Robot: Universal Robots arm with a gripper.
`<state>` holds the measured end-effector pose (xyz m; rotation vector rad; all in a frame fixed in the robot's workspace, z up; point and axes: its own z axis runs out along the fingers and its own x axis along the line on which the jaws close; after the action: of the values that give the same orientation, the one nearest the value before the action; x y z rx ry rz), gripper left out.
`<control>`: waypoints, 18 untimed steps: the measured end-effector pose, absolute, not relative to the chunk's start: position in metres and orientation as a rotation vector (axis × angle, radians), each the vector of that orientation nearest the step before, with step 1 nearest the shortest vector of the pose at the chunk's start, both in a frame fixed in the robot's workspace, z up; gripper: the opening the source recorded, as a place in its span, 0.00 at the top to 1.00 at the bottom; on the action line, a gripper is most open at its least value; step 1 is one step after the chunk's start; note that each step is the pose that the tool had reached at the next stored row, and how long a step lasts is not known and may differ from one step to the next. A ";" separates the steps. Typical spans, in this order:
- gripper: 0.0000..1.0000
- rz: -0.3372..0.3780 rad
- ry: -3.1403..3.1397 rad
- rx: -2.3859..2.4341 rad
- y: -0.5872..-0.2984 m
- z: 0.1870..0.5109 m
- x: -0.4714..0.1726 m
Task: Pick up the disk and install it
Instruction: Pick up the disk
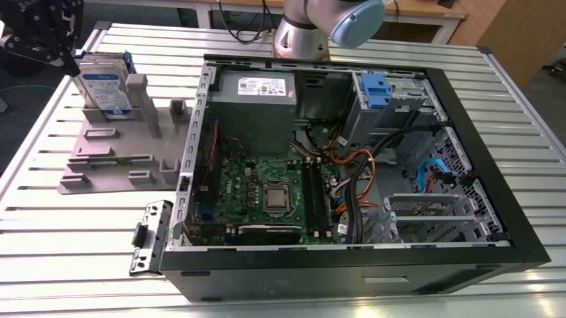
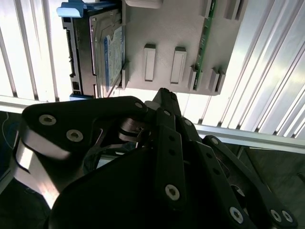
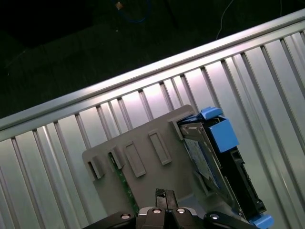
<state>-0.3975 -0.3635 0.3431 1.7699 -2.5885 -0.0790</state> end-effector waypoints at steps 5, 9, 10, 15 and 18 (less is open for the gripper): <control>0.90 -0.079 -2.580 1.782 -0.364 0.343 -0.398; 0.90 -0.079 -2.573 1.791 -0.364 0.343 -0.398; 0.90 -0.079 -2.572 1.794 -0.364 0.343 -0.398; 0.90 -0.079 -2.563 1.805 -0.364 0.343 -0.398; 0.90 -0.079 -2.558 1.812 -0.364 0.343 -0.398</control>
<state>-0.3975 -0.3635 0.3431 1.8121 -2.5582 -0.0789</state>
